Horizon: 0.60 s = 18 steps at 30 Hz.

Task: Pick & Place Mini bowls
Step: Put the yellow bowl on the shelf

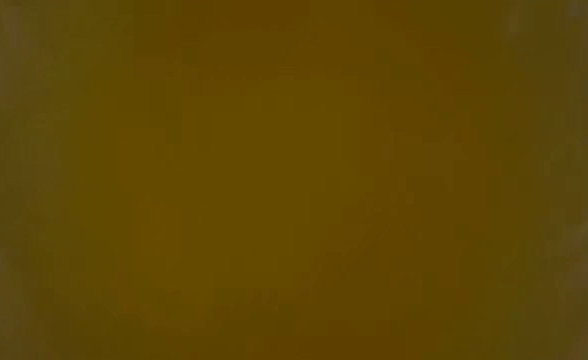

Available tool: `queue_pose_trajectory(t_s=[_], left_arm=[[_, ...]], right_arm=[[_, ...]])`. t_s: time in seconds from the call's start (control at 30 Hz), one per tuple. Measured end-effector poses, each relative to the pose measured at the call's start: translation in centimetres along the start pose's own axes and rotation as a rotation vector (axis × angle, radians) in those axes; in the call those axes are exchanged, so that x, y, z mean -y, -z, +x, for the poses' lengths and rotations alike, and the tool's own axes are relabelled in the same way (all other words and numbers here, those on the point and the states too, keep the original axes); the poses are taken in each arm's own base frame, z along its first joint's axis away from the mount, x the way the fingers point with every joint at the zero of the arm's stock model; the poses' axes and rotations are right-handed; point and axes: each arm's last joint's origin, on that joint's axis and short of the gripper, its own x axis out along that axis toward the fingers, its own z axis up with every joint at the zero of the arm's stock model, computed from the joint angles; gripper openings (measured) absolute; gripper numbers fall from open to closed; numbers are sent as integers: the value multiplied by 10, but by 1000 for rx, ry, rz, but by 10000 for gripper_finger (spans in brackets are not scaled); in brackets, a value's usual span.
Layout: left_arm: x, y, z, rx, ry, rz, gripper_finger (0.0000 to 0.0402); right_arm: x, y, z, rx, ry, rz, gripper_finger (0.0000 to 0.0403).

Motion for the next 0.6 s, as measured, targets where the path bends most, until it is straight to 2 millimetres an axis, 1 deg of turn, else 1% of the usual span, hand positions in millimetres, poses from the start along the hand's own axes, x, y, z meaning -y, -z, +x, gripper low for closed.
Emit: queue_pose_trajectory(t_s=[0.07,0.17,0.3,0.37,0.5,0.6], left_arm=[[0,0,0,0,0,0,2],[0,0,0,0,-1,0,2],[0,0,0,0,-1,0,7],[0,0,0,0,-1,0,7],[0,0,0,0,-1,0,3],[0,0,0,0,-1,0,1]], right_arm=[[0,10,-8,72,-2,17,1],[1,27,-15,133,-16,27,1],[1,51,-16,168,-17,34,1],[5,59,-14,168,32,56,1],[12,63,-8,140,97,93,0],[18,55,-4,132,132,98,0]])
